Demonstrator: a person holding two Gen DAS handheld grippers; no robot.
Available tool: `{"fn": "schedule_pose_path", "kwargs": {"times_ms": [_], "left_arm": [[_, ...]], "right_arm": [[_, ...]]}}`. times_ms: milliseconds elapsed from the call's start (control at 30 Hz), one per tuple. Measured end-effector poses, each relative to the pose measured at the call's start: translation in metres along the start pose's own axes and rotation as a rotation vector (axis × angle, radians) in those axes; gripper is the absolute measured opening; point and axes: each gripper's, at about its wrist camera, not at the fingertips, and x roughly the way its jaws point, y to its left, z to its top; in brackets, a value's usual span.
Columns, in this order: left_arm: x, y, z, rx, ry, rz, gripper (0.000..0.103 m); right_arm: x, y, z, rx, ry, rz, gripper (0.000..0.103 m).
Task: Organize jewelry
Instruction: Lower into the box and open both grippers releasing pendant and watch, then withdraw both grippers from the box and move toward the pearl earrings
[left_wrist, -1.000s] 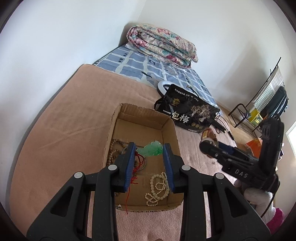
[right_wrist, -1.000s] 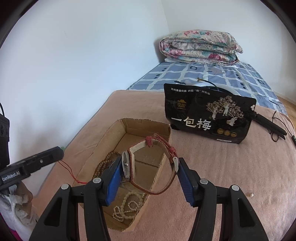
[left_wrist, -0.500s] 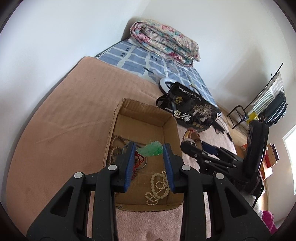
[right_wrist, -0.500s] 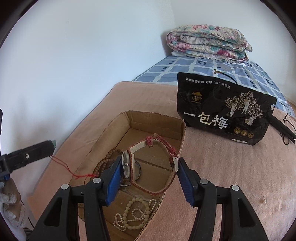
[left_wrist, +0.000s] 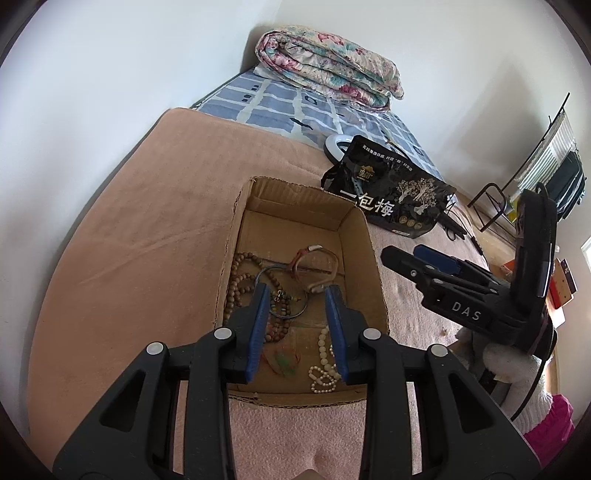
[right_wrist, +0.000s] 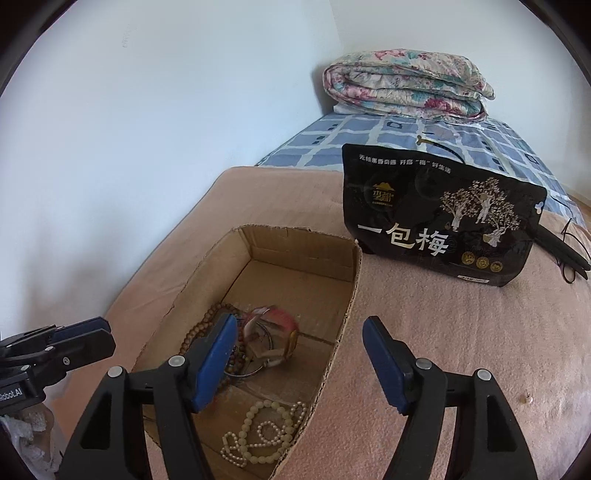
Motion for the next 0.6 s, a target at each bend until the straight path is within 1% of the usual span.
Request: {"fn": "schedule_pose_path", "kwargs": {"times_ms": [167, 400, 600], "left_arm": [[-0.006, -0.002, 0.000, -0.002, -0.013, -0.005, 0.031], [-0.017, -0.019, -0.004, 0.039, -0.035, 0.007, 0.031], [-0.033, -0.037, -0.009, 0.072, -0.073, 0.015, 0.031]], "right_arm": [[-0.013, -0.005, 0.002, 0.015, -0.020, -0.017, 0.073], [-0.035, -0.009, 0.000, 0.011, -0.042, -0.026, 0.073], [-0.057, -0.014, -0.003, 0.011, -0.068, -0.034, 0.073]]}}
